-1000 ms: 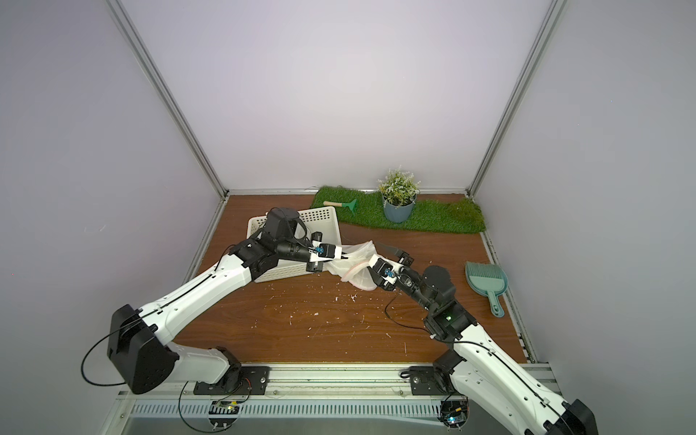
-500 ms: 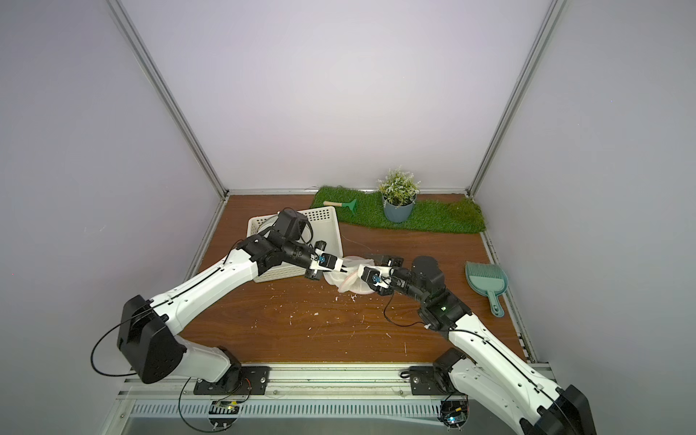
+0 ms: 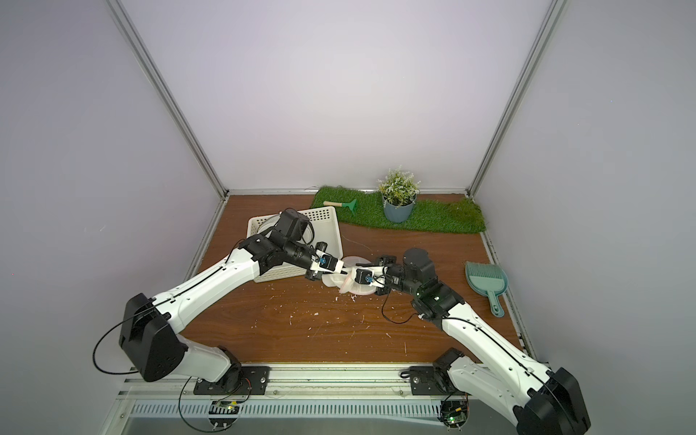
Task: Turn the laundry bag inside out
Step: Turn over the laundry bag.
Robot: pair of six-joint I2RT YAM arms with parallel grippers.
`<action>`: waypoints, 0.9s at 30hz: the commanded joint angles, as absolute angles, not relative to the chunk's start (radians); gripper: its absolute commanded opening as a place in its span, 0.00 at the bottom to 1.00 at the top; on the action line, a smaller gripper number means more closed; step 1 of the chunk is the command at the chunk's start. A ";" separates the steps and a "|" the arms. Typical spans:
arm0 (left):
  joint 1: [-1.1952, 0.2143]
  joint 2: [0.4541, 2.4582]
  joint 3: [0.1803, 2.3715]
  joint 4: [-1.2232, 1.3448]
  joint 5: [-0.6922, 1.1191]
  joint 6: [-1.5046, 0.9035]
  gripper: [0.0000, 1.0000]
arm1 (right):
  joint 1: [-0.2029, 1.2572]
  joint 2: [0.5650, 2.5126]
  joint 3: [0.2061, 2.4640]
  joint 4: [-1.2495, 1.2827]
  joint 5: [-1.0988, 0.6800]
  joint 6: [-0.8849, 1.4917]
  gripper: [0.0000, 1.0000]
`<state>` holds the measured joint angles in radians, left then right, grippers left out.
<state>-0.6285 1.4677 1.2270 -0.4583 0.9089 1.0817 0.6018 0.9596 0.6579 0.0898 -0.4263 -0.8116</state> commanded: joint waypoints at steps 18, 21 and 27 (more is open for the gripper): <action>-0.638 1.038 0.734 0.513 0.515 0.538 0.97 | 0.602 0.717 0.589 0.201 0.005 0.009 0.00; -0.722 1.061 0.677 0.550 0.437 0.547 0.95 | 0.602 0.735 0.659 0.112 0.014 0.036 0.00; -0.774 1.165 0.647 0.741 0.378 0.480 0.90 | 0.603 0.786 0.751 -0.006 -0.032 0.014 0.00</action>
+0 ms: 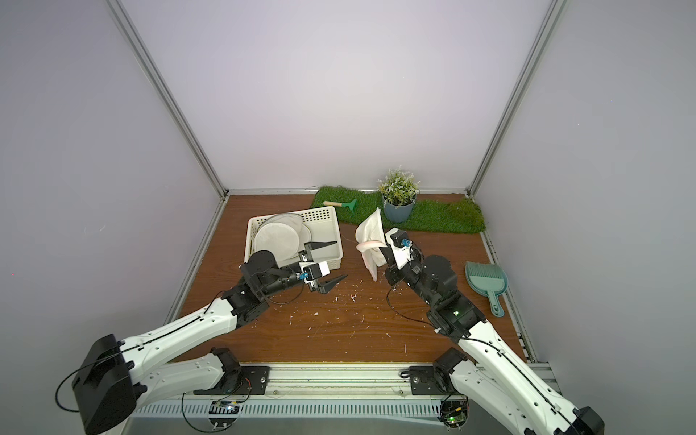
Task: Turn the laundry bag inside out
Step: Turn over the laundry bag.
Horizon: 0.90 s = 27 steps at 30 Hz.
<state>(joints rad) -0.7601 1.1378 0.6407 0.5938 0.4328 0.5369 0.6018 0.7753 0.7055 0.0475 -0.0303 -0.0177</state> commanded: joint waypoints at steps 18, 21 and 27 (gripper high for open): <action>-0.798 1.436 0.729 0.874 0.326 0.452 0.45 | 0.604 0.791 0.794 -0.047 -0.129 -0.041 0.00; -0.798 1.453 0.729 0.876 0.314 0.462 0.29 | 0.603 0.790 0.798 -0.053 -0.127 -0.047 0.00; -0.799 1.443 0.716 0.876 0.302 0.480 0.00 | 0.603 0.791 0.817 -0.088 -0.100 -0.066 0.00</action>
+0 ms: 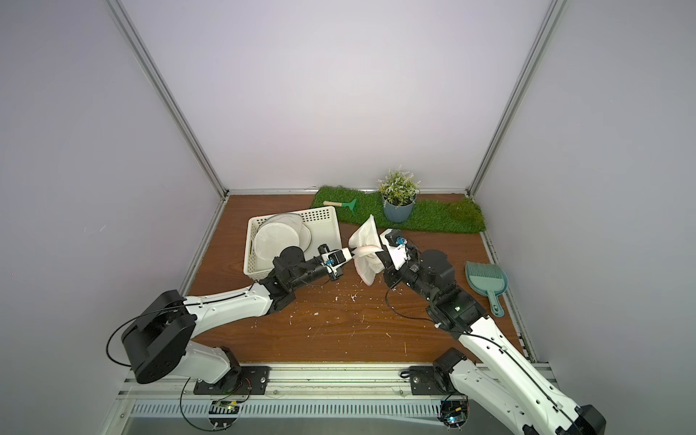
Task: Turn the laundry bag inside out
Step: Turn over the laundry bag.
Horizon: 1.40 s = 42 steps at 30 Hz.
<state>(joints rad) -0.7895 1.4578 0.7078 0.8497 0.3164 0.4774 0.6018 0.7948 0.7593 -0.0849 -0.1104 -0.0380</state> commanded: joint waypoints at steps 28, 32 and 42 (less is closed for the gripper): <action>-0.791 1.386 1.200 0.046 0.308 0.600 0.10 | 0.691 0.936 0.920 -0.581 -0.243 -0.406 0.00; -0.762 1.448 1.237 0.009 0.383 0.558 0.29 | 0.701 0.893 0.887 -0.546 -0.291 -0.448 0.00; -0.675 1.575 1.252 -0.112 0.570 0.480 0.68 | 0.701 0.762 0.772 -0.348 -0.313 -0.472 0.00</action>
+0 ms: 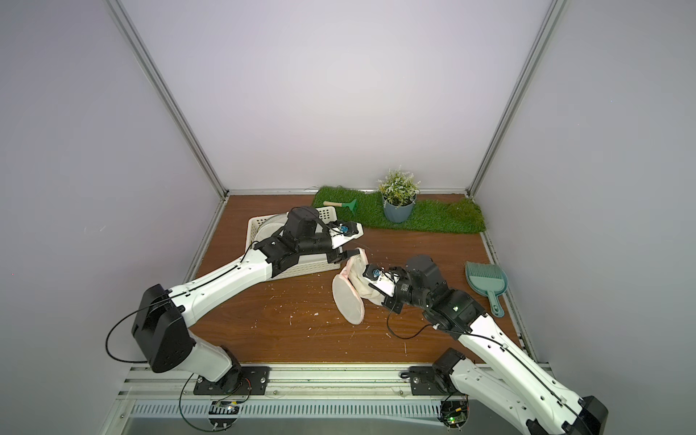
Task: Turn the laundry bag inside out
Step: Turn over the laundry bag.
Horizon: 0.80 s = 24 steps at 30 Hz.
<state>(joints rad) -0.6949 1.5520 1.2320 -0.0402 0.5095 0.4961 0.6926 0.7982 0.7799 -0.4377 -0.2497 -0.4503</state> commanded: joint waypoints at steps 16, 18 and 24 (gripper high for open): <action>-0.554 1.600 1.217 -0.259 0.764 0.468 0.68 | 0.701 0.680 0.652 -0.186 -0.368 -0.496 0.00; -0.537 1.587 1.211 -0.249 0.752 0.453 0.65 | 0.699 0.691 0.639 -0.170 -0.378 -0.492 0.00; -0.506 1.600 1.217 -0.314 0.670 0.443 0.59 | 0.699 0.706 0.600 -0.106 -0.390 -0.497 0.00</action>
<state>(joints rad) -0.5495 1.5906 1.2201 -0.2569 0.7578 0.4541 0.6926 0.7246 0.5987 -0.2008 -0.3431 -0.4763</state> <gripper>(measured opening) 0.588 0.071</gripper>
